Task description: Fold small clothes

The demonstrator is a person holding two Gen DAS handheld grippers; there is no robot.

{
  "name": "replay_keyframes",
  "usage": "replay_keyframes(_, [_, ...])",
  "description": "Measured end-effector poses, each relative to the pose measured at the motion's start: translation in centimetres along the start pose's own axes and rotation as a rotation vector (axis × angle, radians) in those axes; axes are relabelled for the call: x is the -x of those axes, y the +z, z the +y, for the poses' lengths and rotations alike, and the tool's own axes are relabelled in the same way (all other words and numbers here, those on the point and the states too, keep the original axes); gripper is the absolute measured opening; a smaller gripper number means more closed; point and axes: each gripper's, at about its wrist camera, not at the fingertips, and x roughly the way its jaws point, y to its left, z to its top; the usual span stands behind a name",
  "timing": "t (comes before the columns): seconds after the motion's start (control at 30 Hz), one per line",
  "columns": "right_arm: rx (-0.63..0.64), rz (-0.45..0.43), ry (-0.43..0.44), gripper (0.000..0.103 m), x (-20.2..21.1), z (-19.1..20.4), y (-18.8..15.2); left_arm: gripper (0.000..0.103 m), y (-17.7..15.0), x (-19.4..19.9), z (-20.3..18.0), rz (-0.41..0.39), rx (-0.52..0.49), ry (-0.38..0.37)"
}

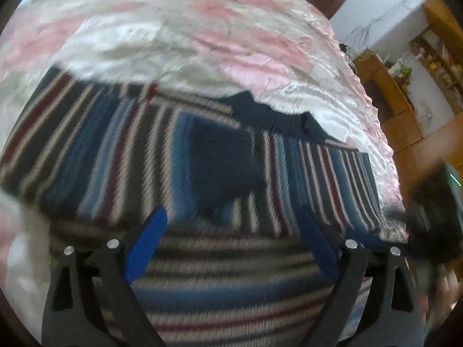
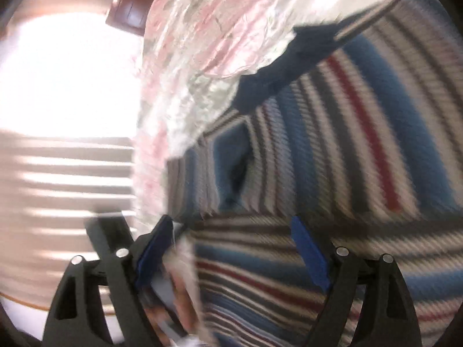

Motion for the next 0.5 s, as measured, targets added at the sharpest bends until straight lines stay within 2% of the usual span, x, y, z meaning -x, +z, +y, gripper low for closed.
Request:
replay_keyframes(0.03, [-0.052,0.027,0.053,0.078,-1.9,-0.7,1.5,0.091,-0.6,0.5,0.9,0.015,0.024,0.001])
replay_keyframes(0.1, [-0.143,0.053,0.108,0.06,-4.5,-2.1,3.0,0.091,-1.7,1.3,2.6,0.041,0.078,0.006])
replay_keyframes(0.2, [-0.243,0.084,0.151,0.059,-7.8,-3.4,4.2,0.091,-2.8,2.2,4.0,0.047,0.109,0.025])
replay_keyframes(0.33, [-0.206,0.108,0.154,0.059,-10.4,-1.7,4.5,0.091,-3.8,3.0,5.5,0.056,0.13,0.014])
replay_keyframes(0.37, [-0.201,0.111,0.145,0.055,-10.6,-1.6,4.6,0.091,-4.0,3.1,5.9,0.059,0.135,0.015])
replay_keyframes(0.5, [-0.167,0.133,0.063,0.009,-12.2,-0.5,4.0,0.091,-4.3,3.4,6.8,0.067,0.155,0.017])
